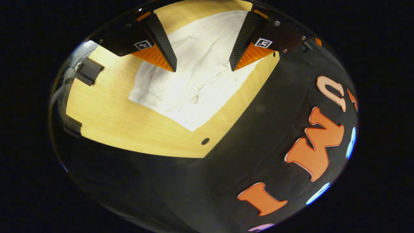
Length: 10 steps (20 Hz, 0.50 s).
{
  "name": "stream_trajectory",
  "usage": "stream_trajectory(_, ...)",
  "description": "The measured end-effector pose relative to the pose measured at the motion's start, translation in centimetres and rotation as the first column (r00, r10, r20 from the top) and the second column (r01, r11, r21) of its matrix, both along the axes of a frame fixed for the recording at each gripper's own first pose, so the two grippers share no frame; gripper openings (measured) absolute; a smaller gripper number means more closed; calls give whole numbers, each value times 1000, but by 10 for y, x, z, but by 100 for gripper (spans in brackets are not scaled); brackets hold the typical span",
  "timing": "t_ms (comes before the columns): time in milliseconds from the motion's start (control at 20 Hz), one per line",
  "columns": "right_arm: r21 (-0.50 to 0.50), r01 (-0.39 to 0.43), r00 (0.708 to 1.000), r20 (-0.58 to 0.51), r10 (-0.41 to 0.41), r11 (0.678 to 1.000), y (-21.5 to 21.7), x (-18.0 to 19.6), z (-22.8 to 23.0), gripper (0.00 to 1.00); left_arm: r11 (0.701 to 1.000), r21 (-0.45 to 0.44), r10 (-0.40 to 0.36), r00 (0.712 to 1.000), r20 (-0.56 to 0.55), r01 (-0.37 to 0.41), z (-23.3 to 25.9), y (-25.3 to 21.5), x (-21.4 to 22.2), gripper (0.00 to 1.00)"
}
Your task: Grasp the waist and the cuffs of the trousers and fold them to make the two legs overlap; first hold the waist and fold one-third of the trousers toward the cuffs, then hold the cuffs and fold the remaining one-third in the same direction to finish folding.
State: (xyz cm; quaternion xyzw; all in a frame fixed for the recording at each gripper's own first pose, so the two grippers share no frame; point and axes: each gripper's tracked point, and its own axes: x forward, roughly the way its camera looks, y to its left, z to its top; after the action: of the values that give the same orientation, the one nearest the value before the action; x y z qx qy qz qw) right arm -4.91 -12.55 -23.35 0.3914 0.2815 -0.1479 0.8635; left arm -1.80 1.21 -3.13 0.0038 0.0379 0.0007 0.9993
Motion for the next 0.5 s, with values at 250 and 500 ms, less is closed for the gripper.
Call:
stream_trajectory(250,135,128,986,-124,-112,982,-29,-24,-44,99,1000,7,23,1000,-12,-23,-5,7,1,99)
stream_trajectory(500,268,202,971,-184,-155,942,-29,-24,-73,99,999,-24,34,999,-42,-35,-18,12,4,99)
